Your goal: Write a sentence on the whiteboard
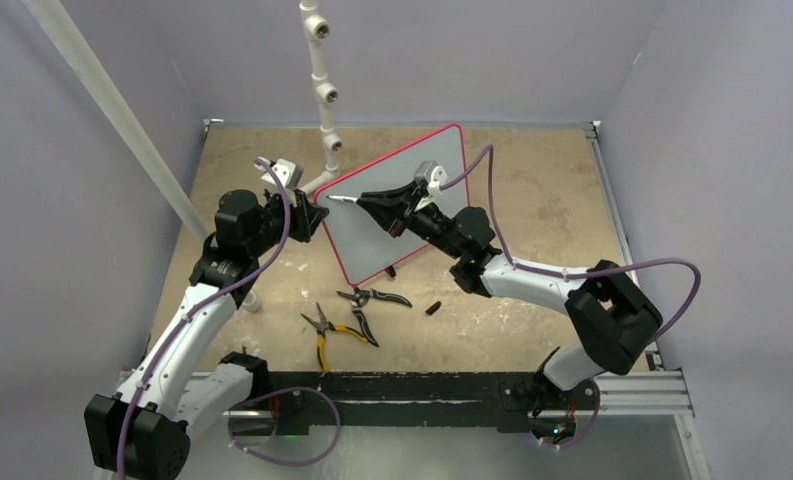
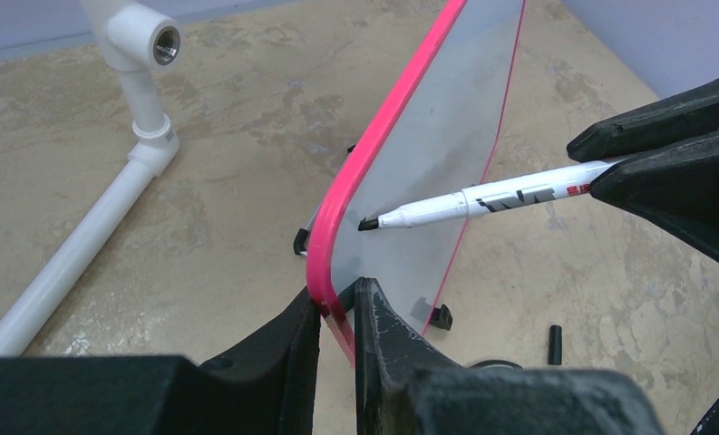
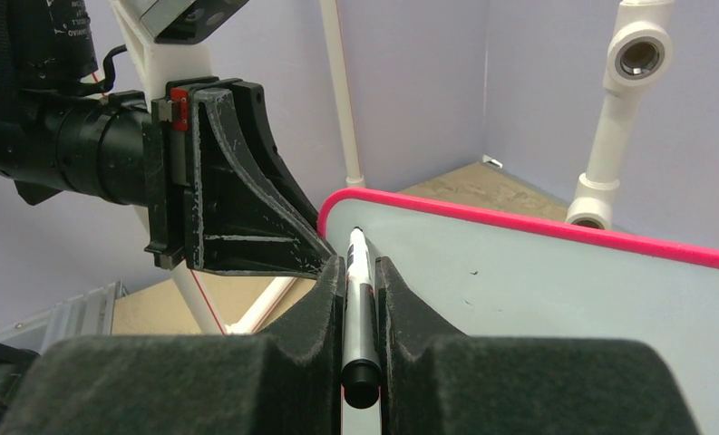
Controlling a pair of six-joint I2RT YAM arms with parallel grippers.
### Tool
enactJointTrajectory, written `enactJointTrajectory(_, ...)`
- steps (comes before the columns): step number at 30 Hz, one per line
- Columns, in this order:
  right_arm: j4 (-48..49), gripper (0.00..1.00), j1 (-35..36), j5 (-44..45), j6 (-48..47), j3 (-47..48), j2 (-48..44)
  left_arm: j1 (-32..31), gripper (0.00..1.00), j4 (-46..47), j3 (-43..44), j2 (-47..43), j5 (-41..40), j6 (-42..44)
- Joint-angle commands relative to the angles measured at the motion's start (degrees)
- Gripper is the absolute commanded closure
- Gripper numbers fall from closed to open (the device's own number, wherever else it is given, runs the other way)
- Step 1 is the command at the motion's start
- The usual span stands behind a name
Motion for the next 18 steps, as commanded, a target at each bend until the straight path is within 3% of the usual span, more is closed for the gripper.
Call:
enactJointTrajectory(1,1.4,1.0,0.16,2.33,-1.19,1.95,0.58,0.11,1.0,-1.38,0.79,0.69,-0.32,2.07)
enactJointTrajectory(18,-0.48,1.0,0.41,3.68,-0.5,-2.05,-0.9,0.11,1.0,-1.27,0.83,0.09,-0.22,1.99)
